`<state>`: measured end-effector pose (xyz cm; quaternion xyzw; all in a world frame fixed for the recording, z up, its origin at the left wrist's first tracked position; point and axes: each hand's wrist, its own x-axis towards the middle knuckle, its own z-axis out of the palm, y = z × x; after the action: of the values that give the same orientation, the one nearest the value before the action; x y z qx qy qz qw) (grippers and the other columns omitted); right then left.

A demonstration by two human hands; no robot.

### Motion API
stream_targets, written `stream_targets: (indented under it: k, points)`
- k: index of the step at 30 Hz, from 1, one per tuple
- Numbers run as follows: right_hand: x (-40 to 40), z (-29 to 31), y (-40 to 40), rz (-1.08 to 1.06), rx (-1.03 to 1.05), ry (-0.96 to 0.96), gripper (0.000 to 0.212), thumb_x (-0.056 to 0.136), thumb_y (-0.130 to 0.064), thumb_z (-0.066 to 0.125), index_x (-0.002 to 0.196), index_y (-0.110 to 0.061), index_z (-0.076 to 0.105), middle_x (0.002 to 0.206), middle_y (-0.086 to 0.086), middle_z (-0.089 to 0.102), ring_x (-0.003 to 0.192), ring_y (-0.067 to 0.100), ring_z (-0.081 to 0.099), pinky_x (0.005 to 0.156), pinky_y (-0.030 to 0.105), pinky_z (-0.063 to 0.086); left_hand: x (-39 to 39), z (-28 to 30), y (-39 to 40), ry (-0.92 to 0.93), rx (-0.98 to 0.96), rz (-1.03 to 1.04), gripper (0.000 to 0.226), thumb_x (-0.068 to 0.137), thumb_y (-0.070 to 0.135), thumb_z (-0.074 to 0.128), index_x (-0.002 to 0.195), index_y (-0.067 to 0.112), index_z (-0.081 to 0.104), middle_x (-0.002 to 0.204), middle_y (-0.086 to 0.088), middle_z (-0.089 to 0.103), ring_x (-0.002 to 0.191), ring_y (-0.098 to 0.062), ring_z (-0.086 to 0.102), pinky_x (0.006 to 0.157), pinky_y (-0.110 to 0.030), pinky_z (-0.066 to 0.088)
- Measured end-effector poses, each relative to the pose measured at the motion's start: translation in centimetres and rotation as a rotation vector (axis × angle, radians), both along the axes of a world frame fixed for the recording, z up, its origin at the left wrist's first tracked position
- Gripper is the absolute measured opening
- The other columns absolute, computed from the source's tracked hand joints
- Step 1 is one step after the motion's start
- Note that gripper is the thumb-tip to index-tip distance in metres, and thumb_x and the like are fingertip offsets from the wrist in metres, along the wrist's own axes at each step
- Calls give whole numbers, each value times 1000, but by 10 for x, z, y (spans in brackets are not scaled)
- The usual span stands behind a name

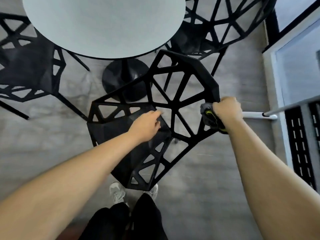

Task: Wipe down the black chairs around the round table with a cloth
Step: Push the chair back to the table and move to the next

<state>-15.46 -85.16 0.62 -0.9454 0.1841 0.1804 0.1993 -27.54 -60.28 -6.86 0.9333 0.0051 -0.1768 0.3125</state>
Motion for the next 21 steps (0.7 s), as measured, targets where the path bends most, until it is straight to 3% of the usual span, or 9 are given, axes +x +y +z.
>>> stream_targets:
  k: [2,5,8,10,14,16,19,21]
  points:
    - [-4,11,-8,18,55,52,19,85,-24,60,88,-7,69,86,12,68,82,35,64,68,33,49,-21,22,-21,-1,-47,-24,46,102,20,47,148,23,44,133,-4,58,112,-26,59,90,-38,48]
    - [-10,22,-21,91,94,130,21,87,-26,60,93,-12,73,95,13,73,89,35,67,76,35,55,-36,48,-52,4,-134,-20,44,103,18,47,147,22,47,122,-7,65,104,-25,62,88,-39,51]
    - [-13,29,-35,221,71,116,35,92,-31,58,124,-22,68,119,11,70,111,36,62,90,36,52,-40,61,-83,10,-179,-18,43,103,17,47,146,20,48,113,-8,67,94,-24,63,85,-40,53]
    - [-7,35,-44,293,46,-7,39,94,-35,55,132,-27,63,123,9,68,114,36,60,91,38,49,-36,66,-103,19,-180,-29,44,103,19,46,146,19,47,119,-7,66,100,-25,64,89,-43,53]
    - [40,50,-68,573,-87,-390,23,98,-39,50,106,-25,66,104,8,70,96,39,62,74,39,46,-12,71,-148,12,-177,16,47,105,23,44,151,14,40,138,-9,57,120,-29,58,99,-43,48]
    - [75,54,-73,793,-185,-467,27,99,-39,49,119,-27,63,109,7,68,100,38,62,76,43,51,9,72,-175,35,-167,122,52,106,29,42,155,13,32,148,-7,49,132,-27,48,105,-41,42]
    - [120,50,-60,1114,-292,-380,53,101,-34,46,151,-41,32,120,9,57,102,37,61,70,43,49,41,72,-219,108,-77,310,63,106,37,41,159,12,17,151,-10,42,128,-30,51,96,-41,46]
    - [144,41,-49,1295,-309,-284,67,102,-31,44,156,-51,8,128,10,47,96,36,60,66,43,50,55,72,-250,154,1,413,68,106,38,40,160,10,9,155,-10,36,126,-31,53,91,-41,48]
